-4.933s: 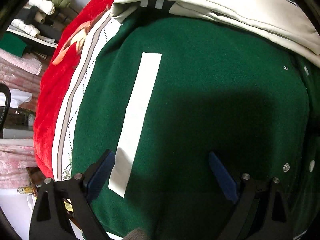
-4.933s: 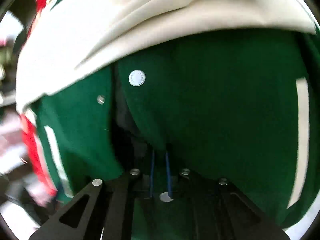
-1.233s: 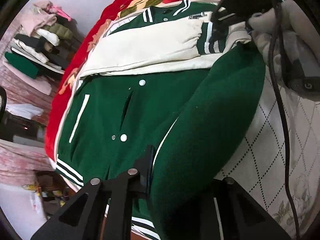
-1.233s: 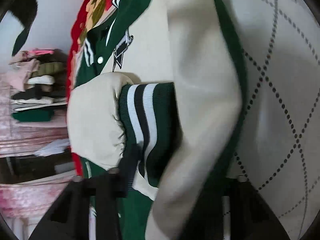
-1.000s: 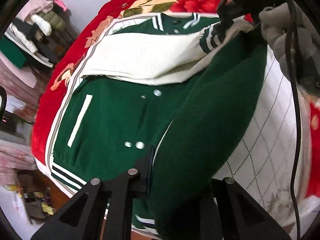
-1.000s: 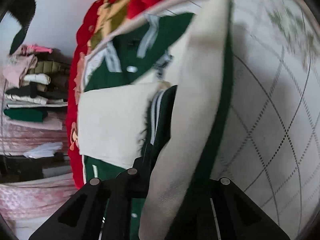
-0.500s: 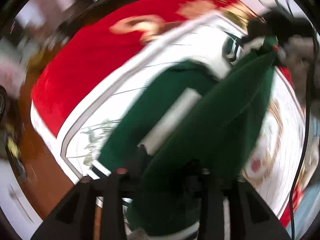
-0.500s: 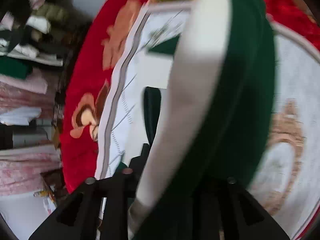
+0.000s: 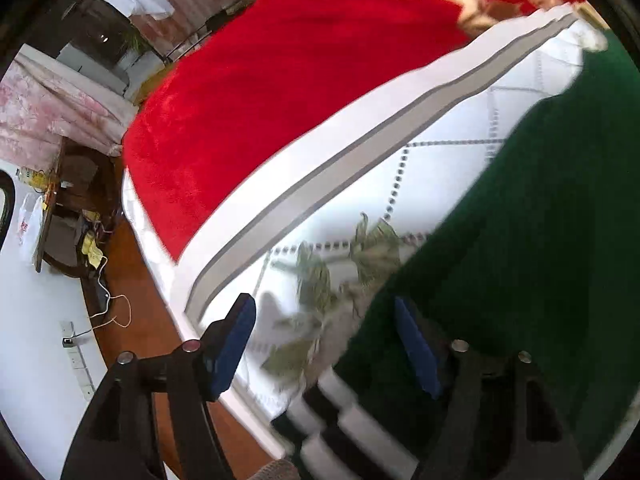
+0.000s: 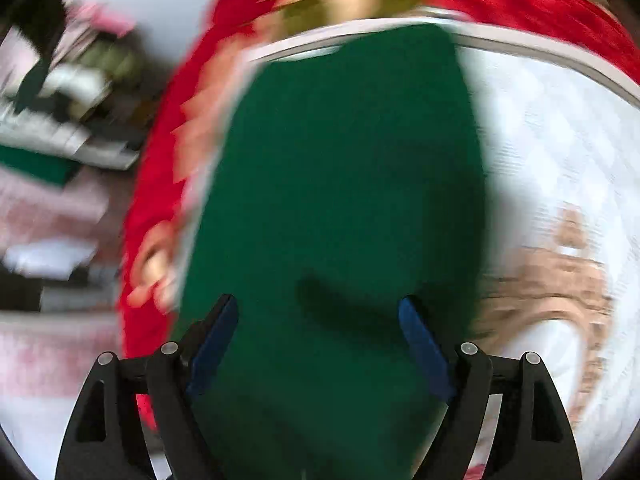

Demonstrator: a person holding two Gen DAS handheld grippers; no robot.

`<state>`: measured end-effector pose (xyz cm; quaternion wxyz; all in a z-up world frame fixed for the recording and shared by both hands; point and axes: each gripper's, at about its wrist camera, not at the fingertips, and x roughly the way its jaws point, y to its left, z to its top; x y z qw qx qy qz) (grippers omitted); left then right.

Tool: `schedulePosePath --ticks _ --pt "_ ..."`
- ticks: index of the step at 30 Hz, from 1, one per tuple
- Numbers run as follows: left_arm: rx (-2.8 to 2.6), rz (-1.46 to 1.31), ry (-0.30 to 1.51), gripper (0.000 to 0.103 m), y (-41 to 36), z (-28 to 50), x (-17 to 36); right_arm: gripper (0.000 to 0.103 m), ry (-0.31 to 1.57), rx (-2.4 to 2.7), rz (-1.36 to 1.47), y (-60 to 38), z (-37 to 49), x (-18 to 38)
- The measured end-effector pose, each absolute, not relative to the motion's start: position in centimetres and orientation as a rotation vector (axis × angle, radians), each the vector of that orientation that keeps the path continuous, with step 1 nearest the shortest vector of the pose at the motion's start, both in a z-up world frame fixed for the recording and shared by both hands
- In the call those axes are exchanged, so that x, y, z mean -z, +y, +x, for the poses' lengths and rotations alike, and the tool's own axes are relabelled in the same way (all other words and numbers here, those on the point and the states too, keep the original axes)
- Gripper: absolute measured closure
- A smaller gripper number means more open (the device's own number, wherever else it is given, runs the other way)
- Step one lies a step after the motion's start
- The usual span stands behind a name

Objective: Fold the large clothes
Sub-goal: 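Fold the jacket side over the body with the right gripper while the left gripper holds the hem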

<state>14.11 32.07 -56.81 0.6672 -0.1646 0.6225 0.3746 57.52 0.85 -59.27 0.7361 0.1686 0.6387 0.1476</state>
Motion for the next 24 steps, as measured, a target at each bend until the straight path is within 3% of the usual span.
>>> schedulePosePath --ticks 3,7,8,9,11,13,17,24 --pt "-0.859 -0.391 1.392 0.031 33.1 15.0 57.3 0.019 1.436 -0.247 0.579 -5.0 58.7 64.1" --pt "-0.851 -0.356 1.404 0.032 32.9 15.7 57.1 0.017 1.441 -0.384 0.816 -5.3 59.6 69.3" --pt "-0.850 -0.340 1.407 0.032 32.7 15.8 57.2 0.021 1.400 -0.401 0.819 -5.0 59.6 69.3" --pt "-0.849 -0.315 1.410 0.032 32.6 16.0 57.2 0.031 1.367 -0.426 0.802 -4.4 59.6 69.0" --pt "-0.854 -0.281 1.415 0.033 32.3 16.2 56.9 0.068 1.345 -0.444 0.775 -3.3 59.2 68.8" --pt "-0.855 -0.259 1.418 0.033 32.0 16.5 56.5 0.081 1.310 -0.432 0.854 -4.5 58.1 68.3" --pt "-0.827 -0.279 1.386 0.033 31.0 17.0 54.4 0.084 1.254 -0.312 0.902 -8.0 55.0 66.1" --pt "-0.703 -0.411 1.301 0.033 27.6 16.4 49.4 0.083 1.223 0.164 0.915 -24.0 39.5 61.3"
